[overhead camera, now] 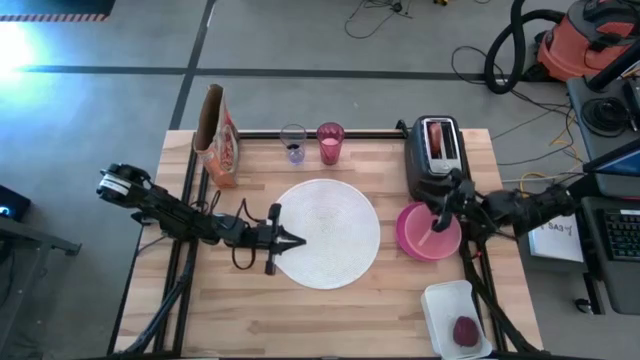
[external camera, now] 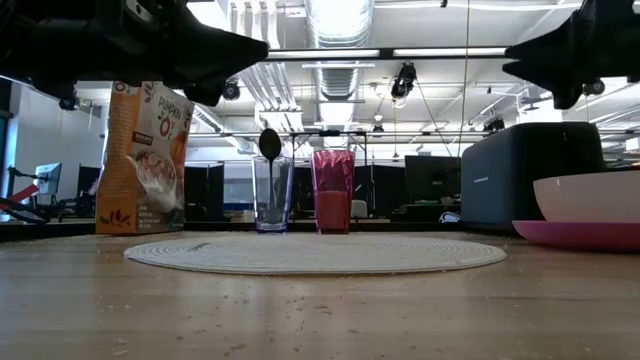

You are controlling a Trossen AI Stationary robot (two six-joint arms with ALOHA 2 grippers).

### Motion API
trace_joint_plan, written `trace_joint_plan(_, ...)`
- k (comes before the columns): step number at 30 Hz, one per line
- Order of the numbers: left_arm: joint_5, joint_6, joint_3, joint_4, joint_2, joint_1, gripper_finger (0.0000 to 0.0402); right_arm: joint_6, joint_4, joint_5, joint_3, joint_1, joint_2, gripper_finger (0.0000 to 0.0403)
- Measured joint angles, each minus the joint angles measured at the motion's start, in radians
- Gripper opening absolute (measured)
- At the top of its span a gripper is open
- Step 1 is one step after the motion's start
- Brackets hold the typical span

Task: Arrange a breakfast setting
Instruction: Put the orange bowl on the table mat

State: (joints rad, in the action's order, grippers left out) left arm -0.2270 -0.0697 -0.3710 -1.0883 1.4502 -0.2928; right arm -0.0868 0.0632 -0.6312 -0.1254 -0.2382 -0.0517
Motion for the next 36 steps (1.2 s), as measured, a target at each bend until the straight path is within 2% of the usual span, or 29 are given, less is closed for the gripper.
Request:
trace_joint_plan(6,0.01,0.0,0.0,-0.001,0.0,0.0,0.0001,-0.317,-0.37,0.0,-0.171,0.0,-0.072,0.0146)
trace_joint_plan(13,0.01,0.0,0.02,-0.006,-0.005,0.0,0.0001,-0.584,-0.673,0.002,-0.357,0.0,-0.29,0.0163)
trace_joint_plan(17,0.007,0.002,0.066,-0.121,-0.025,0.006,0.0001,-0.773,-0.895,0.01,-0.479,0.0,-0.421,0.0164)
trace_joint_plan(21,0.001,0.032,0.071,-0.184,-0.03,0.006,0.0001,-0.943,-1.095,0.07,-0.587,0.0,-0.518,0.0165)
trace_joint_plan(27,0.008,0.112,0.022,-0.043,0.005,0.006,0.0001,-1.146,-1.165,0.173,-0.635,0.0,-0.593,0.0164)
trace_joint_plan(36,0.086,0.079,0.057,-0.045,0.001,0.037,0.0001,-1.308,-1.149,0.326,-0.631,-0.001,-0.715,0.0173)
